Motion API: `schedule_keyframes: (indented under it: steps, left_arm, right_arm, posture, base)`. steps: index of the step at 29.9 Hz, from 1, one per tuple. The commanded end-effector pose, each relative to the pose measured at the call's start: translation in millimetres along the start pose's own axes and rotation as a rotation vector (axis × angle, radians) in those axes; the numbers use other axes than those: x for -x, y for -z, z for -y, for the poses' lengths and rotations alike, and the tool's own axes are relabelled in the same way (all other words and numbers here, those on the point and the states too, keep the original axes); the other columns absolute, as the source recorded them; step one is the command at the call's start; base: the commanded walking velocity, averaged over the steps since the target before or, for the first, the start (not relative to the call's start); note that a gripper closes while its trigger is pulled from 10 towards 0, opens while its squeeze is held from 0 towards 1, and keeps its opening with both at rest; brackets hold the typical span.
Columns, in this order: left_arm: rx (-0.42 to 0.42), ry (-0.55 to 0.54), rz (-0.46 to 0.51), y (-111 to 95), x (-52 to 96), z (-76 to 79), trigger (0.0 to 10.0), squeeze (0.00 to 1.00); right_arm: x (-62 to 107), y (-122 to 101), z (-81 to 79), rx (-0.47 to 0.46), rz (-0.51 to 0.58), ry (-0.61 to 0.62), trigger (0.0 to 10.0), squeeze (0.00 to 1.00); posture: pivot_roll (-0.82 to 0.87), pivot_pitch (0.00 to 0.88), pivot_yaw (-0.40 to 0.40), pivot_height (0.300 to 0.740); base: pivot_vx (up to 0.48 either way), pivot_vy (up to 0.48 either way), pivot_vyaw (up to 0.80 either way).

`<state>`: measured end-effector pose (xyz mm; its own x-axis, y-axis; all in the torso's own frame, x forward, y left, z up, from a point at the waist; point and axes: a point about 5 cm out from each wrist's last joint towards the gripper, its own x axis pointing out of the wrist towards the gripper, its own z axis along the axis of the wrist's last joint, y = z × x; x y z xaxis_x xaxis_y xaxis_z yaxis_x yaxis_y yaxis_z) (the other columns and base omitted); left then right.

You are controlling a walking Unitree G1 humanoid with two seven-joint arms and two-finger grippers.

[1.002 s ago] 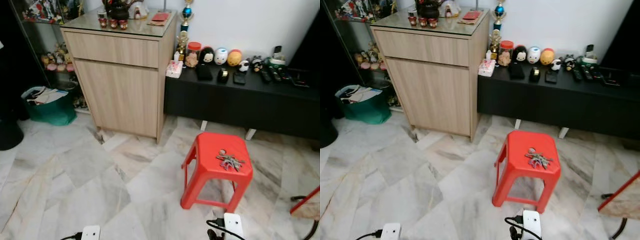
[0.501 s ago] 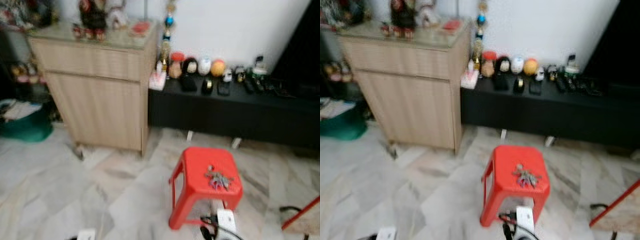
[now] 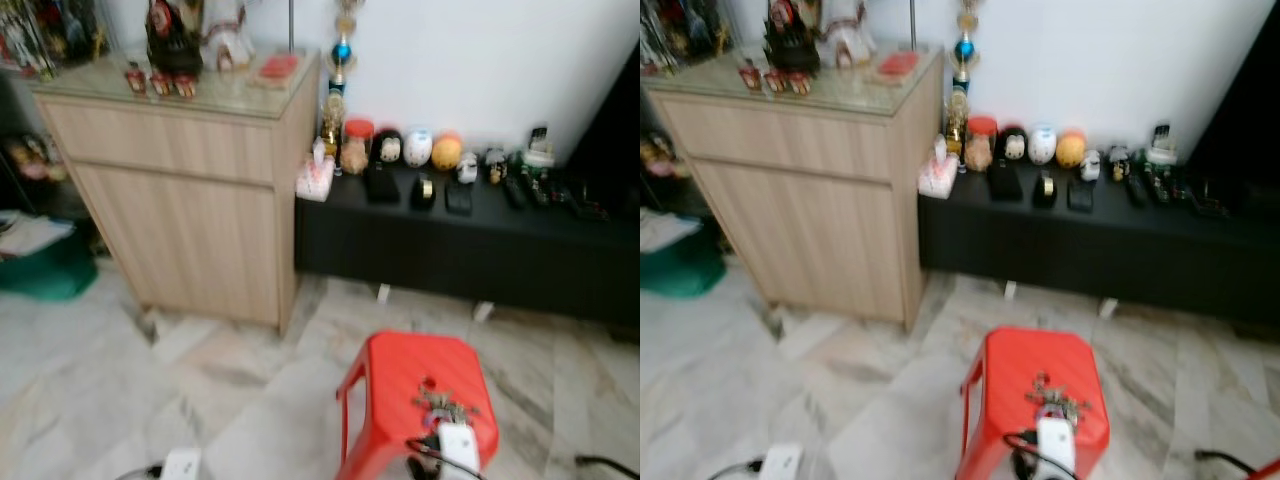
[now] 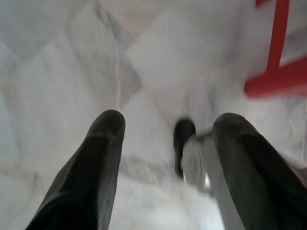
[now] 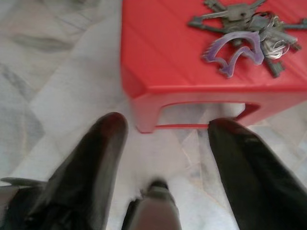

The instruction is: Hang keys on a hook

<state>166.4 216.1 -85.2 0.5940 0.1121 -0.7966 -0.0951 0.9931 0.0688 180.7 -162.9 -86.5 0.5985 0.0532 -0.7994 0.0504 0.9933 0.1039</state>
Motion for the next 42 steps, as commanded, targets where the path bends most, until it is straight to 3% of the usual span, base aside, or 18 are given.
schedule_keyframes:
  steps: [1, 10, 30, 37, 39, 40, 41, 42]
  left_arm:
    - [0.018, 0.011, -0.007, 3.3, 0.2, 6.2, 10.0, 0.00]
    - [-0.020, 0.019, 0.006, 1.3, 0.2, 4.7, 10.0, 0.00]
    - [-0.004, 0.007, 0.015, 2.8, 0.5, 8.9, 10.0, 0.00]
    - [-0.015, -0.028, 0.129, -18.0, -0.9, 0.0, 10.0, 0.00]
    - [-0.019, -0.035, 0.228, -37.5, -1.2, -5.7, 10.0, 0.00]
    - [-0.019, -0.035, 0.228, -37.5, -1.2, -5.7, 10.0, 0.00]
    - [-0.018, -0.033, 0.310, -52.3, -0.4, -8.3, 10.0, 0.00]
    - [-0.018, -0.033, 0.310, -52.3, -0.4, -8.3, 10.0, 0.00]
  right_arm:
    - [3.1, 6.9, 12.2, -0.014, -0.017, 0.038, 10.0, 0.00]
    - [3.0, 6.7, 12.4, -0.024, -0.015, 0.044, 10.0, 0.00]
    - [3.0, 5.3, 13.5, -0.011, -0.012, 0.038, 10.0, 0.00]
    - [3.6, 1.0, 13.6, -0.021, 0.050, 0.036, 10.0, 0.00]
    - [4.5, -4.5, 13.6, -0.010, 0.117, 0.026, 10.0, 0.00]
    - [4.5, -4.5, 13.6, -0.010, 0.117, 0.026, 10.0, 0.00]
    - [5.2, -7.6, 13.1, -0.024, 0.160, 0.016, 10.0, 0.00]
    - [5.2, -7.6, 13.1, -0.024, 0.160, 0.016, 10.0, 0.00]
  posture:
    - [-0.01, 0.000, -0.055, 0.740]
    - [0.00, 0.016, -0.057, 0.740]
    - [0.00, 0.018, -0.066, 0.740]
    - [-0.01, 0.020, -0.067, 0.740]
    - [0.00, 0.022, -0.069, 0.740]
    - [0.00, 0.022, -0.069, 0.740]
    - [0.00, 0.023, -0.068, 0.740]
    - [0.00, 0.023, -0.068, 0.740]
  base:
    - [0.000, 0.000, 0.00]
    - [0.000, 0.000, 0.00]
    - [0.000, -0.362, 0.00]
    - [0.000, 0.000, 0.00]
    - [0.000, 0.000, 0.00]
    - [0.000, 0.000, 0.00]
    - [0.000, 0.000, 0.00]
    - [0.000, 0.000, 0.00]
